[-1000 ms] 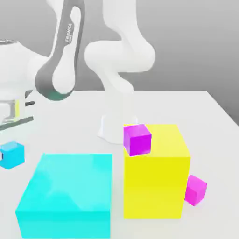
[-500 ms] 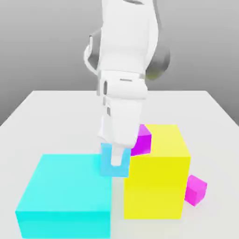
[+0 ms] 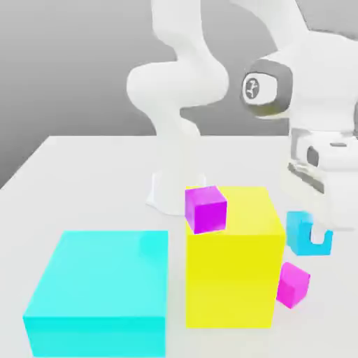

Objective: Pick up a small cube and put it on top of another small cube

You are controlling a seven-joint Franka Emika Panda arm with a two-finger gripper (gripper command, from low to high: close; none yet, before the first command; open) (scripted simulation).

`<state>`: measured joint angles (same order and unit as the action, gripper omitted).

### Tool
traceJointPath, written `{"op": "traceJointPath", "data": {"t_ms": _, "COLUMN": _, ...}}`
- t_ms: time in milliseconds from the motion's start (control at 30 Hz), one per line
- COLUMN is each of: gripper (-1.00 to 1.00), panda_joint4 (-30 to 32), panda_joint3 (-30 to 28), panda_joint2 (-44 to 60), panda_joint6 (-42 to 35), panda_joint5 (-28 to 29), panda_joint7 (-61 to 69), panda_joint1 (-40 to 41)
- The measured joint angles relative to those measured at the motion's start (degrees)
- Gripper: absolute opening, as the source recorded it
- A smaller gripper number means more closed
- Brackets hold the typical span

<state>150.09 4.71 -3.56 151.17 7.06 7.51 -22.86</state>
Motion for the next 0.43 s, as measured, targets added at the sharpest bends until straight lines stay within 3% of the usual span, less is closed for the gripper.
{"op": "traceJointPath", "data": {"t_ms": 133, "gripper": -1.00, "panda_joint4": 3.05, "panda_joint3": 0.80, "panda_joint2": 0.88, "panda_joint6": -0.18, "panda_joint5": -6.46, "panda_joint7": -0.74, "panda_joint1": -3.17}}
{"op": "traceJointPath", "data": {"t_ms": 300, "gripper": -1.00, "panda_joint4": 3.48, "panda_joint3": 0.67, "panda_joint2": 9.77, "panda_joint6": 8.49, "panda_joint5": -5.44, "panda_joint7": -2.17, "panda_joint1": -3.09}}
{"op": "traceJointPath", "data": {"t_ms": 333, "gripper": 1.00, "panda_joint4": 3.46, "panda_joint3": 0.48, "panda_joint2": 11.14, "panda_joint6": 9.84, "panda_joint5": -5.00, "panda_joint7": -2.49, "panda_joint1": -3.17}}
{"op": "traceJointPath", "data": {"t_ms": 433, "gripper": 1.00, "panda_joint4": 3.46, "panda_joint3": 0.48, "panda_joint2": 11.14, "panda_joint6": 9.84, "panda_joint5": -5.00, "panda_joint7": -2.49, "panda_joint1": -3.17}}
